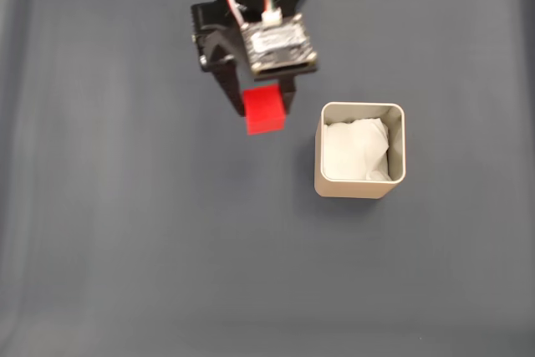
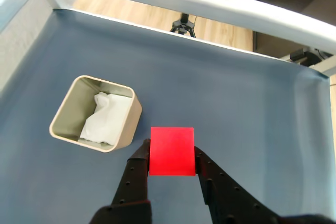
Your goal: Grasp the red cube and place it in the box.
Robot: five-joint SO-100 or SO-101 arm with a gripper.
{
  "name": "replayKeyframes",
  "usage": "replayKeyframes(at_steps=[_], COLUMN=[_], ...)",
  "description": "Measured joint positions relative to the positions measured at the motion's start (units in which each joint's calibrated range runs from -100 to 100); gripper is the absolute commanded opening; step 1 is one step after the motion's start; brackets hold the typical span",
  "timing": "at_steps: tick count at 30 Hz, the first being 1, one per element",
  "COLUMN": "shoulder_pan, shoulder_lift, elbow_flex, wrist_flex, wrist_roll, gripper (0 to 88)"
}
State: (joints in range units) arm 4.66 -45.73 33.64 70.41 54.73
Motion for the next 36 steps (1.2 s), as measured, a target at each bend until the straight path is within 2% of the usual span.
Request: replayKeyframes(at_steps=[16, 36], shoulder_pan=[-10.4, -15.5], shoulder_lift=[1.5, 9.5], elbow_flex=[-2.5, -3.5], wrist_flex=[-1.7, -8.0], wrist_roll=[1.5, 1.4], gripper=[0.3, 0.3])
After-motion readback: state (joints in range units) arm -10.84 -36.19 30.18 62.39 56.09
